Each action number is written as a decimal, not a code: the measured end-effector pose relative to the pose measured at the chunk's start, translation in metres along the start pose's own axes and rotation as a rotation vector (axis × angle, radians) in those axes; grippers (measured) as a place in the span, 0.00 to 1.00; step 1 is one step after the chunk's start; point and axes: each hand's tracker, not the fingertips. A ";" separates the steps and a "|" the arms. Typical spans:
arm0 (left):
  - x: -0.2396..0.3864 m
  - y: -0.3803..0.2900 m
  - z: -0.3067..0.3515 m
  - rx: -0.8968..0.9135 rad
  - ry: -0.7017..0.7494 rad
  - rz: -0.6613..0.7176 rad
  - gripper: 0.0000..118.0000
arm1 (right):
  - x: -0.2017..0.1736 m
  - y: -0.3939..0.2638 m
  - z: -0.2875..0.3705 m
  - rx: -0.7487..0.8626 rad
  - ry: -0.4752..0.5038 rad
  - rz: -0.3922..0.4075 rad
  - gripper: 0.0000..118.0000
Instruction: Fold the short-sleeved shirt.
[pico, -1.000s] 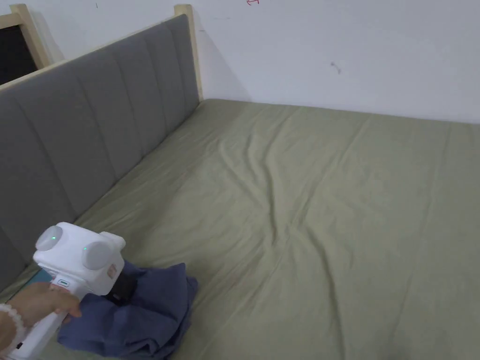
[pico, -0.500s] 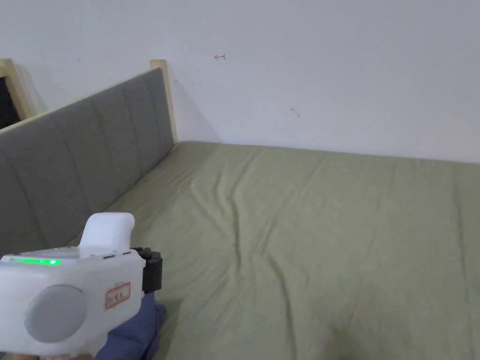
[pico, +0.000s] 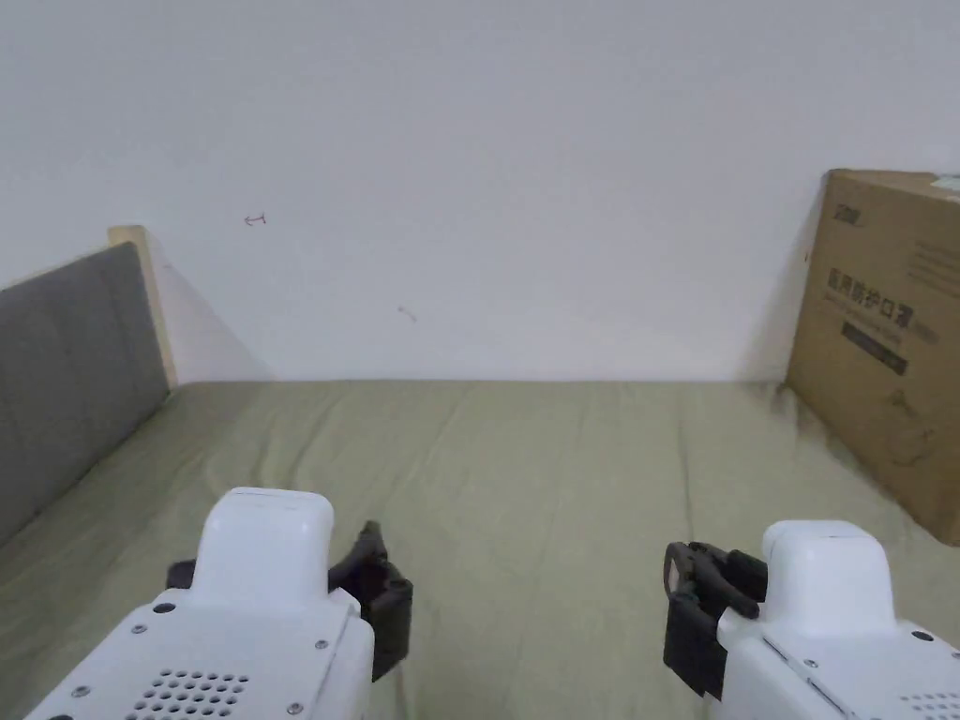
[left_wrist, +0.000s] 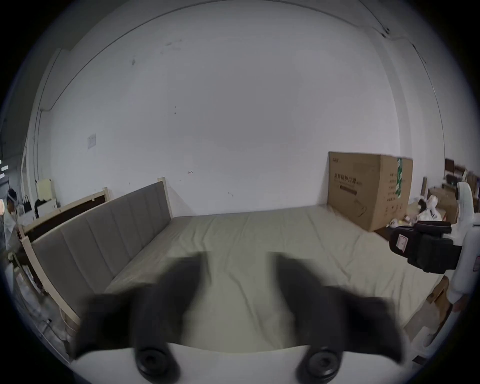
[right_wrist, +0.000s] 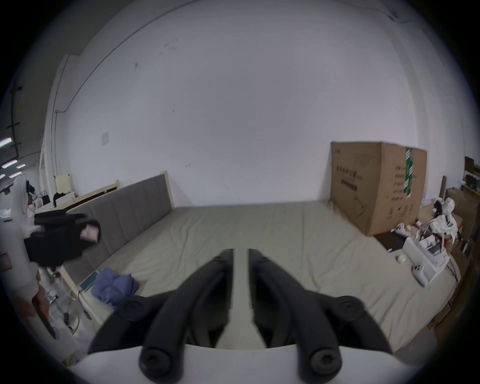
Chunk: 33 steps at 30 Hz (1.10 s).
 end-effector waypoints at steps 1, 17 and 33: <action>0.000 0.002 0.001 -0.014 -0.022 0.026 1.00 | 0.000 0.004 0.004 0.024 -0.014 0.009 0.52; 0.010 0.022 0.030 0.061 0.051 0.027 1.00 | 0.000 0.027 0.022 0.098 -0.007 -0.006 1.00; 0.008 0.024 0.027 0.058 0.068 0.088 1.00 | 0.003 0.024 0.017 0.067 -0.018 0.006 1.00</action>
